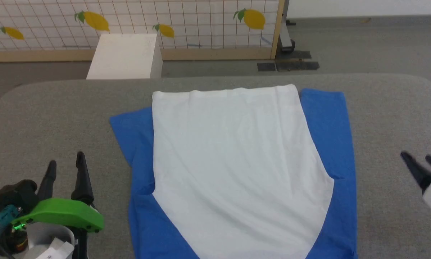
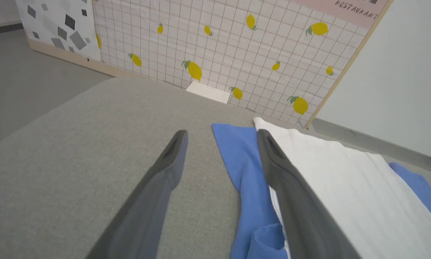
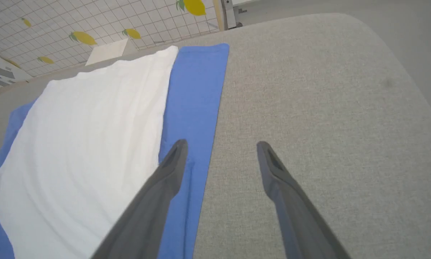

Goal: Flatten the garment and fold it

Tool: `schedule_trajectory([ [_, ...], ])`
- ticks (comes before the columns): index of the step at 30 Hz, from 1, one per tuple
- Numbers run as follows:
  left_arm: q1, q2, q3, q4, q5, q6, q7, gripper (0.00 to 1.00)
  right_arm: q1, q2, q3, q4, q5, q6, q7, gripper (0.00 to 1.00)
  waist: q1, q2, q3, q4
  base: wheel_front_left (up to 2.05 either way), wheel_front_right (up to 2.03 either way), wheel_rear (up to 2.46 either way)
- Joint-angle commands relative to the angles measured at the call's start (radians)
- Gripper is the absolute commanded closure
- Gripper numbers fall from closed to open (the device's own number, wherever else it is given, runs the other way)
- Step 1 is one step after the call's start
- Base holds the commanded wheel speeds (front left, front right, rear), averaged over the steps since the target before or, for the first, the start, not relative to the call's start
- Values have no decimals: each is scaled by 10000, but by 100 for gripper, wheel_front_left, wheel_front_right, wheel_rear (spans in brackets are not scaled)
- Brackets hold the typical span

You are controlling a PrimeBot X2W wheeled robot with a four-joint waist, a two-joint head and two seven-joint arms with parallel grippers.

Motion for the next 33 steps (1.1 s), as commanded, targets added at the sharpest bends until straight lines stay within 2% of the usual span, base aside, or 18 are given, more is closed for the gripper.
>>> schedule_trajectory([
  [1,-281,68,-15,-10,367,-158,-561,0,-765,149,-125,269,-265,-13,-105,0,1,0,718,-24,0,0,0],
  [3,-572,-17,-34,-12,690,-312,-1443,0,-1747,172,-147,770,-682,-13,-74,0,1,0,1250,51,0,0,0],
  [6,-1053,-196,-89,-47,1153,-467,-2081,0,-3114,65,-50,1542,-1251,-13,53,0,1,0,2055,244,0,0,0],
  [11,-1739,-684,7,-375,1906,-608,-2304,0,-5268,-200,93,2864,-2123,-13,246,0,1,0,3381,686,0,0,0],
  [16,-2040,-1342,359,-966,2607,-901,-2314,0,-6766,-354,112,4064,-2932,-13,699,0,1,0,4314,1151,0,0,0],
  [24,-2157,-2061,646,-1228,3289,-1519,-2316,0,-8184,-592,169,4990,-3998,-13,1093,0,1,0,5189,1599,0,0,0],
  [33,-2186,-2606,891,-1062,3629,-2047,-2317,0,-8572,-757,385,5428,-4339,-13,785,0,1,0,5536,1704,0,0,0],
])
